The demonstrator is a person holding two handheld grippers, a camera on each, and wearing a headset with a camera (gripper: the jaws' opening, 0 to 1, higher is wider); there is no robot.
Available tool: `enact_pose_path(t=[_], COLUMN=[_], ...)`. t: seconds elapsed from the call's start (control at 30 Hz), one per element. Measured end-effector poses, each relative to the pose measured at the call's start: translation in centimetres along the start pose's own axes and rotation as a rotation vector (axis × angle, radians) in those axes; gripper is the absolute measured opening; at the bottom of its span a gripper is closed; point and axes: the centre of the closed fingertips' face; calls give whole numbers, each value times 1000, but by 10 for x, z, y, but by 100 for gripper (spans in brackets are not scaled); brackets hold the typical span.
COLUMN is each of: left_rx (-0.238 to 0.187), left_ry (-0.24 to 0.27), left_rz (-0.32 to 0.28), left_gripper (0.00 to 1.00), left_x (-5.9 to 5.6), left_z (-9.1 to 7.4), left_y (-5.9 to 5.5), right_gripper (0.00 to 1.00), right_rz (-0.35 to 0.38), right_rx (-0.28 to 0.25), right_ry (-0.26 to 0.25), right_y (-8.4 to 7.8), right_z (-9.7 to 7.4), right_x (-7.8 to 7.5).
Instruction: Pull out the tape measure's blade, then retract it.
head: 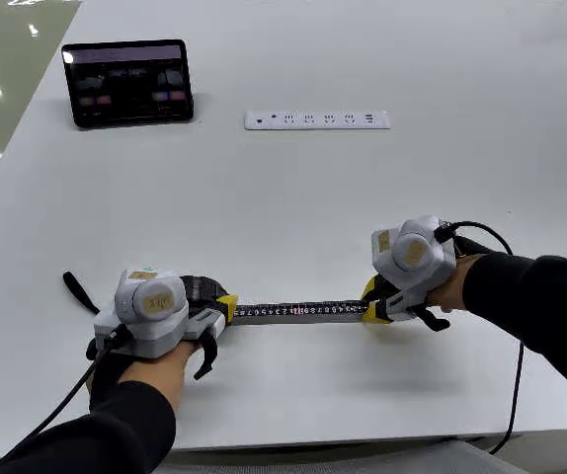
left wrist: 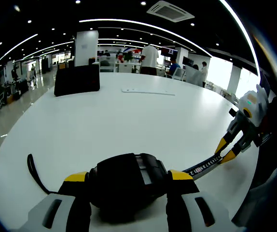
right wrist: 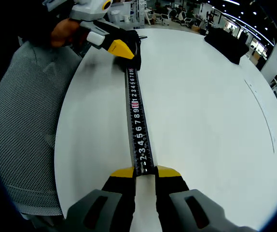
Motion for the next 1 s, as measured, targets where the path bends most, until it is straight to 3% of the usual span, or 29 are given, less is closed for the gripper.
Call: enact_pose_path(t=[1.0], left_rx=[3], left_ry=[-17], left_rz=[-19], left_gripper=[58], left_x=[1], left_z=[-1], left_y=[0], right_gripper=[10], right_rz=[-5], right_rx=[-34], right_ry=[-10], right_y=[18], right_z=[8], right_x=[-1])
Point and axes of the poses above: the centre of the closed fingertips' face, and the gripper's own axes: z roughly forward along the fingers, x roughly to its left, y roughly out of its top, and after that the axes turned 10 degrees about -z, right-handed
